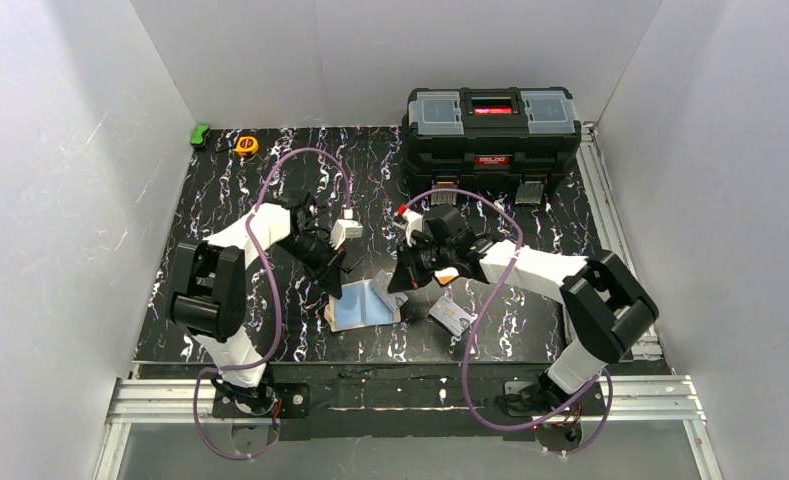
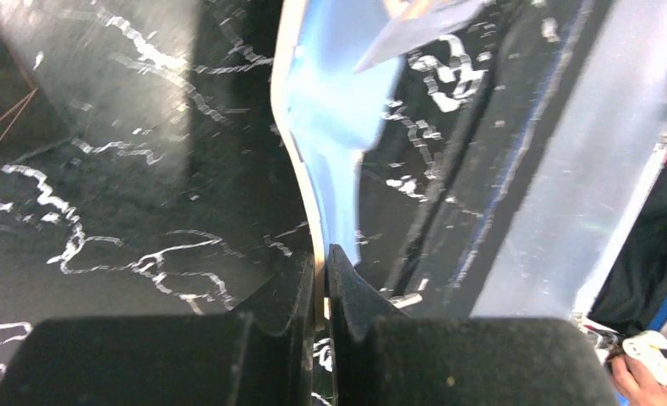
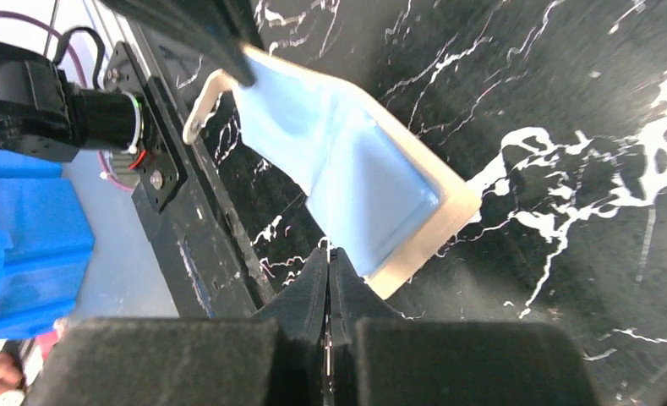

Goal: Put the credit cards into the card holder
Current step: Insert the credit card into the card holder.

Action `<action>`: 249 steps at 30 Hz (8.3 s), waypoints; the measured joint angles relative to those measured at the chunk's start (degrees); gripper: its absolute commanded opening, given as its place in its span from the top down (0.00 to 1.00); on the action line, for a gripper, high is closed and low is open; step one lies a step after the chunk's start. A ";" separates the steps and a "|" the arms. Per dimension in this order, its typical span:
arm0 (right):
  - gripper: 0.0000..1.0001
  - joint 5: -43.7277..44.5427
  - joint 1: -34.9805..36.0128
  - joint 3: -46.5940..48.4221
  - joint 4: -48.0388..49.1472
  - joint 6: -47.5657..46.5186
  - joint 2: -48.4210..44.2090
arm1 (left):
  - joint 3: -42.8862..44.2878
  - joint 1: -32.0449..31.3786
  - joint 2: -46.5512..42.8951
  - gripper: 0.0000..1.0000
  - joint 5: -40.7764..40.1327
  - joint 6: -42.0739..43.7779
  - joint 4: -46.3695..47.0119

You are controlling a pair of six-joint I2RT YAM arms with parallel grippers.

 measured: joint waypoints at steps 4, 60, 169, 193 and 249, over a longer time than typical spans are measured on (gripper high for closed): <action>0.99 -2.78 0.00 0.48 -0.04 0.81 4.13 | -4.42 0.00 0.13 1.00 -5.75 -1.95 4.81; 0.99 -9.53 -2.67 19.96 -24.37 -1.75 22.62 | -9.44 -7.54 0.96 1.00 -11.78 -31.78 24.02; 0.99 -5.05 -6.80 -0.48 9.66 17.22 16.79 | -7.96 -9.18 4.52 1.00 -9.49 -44.24 31.52; 0.99 -2.82 -8.70 -7.61 18.47 22.12 14.05 | -7.74 -9.33 4.74 1.00 -8.48 -43.76 32.17; 0.99 -3.80 -8.17 -3.74 11.43 15.85 14.95 | -7.19 -9.51 5.51 0.77 -7.45 -43.36 31.43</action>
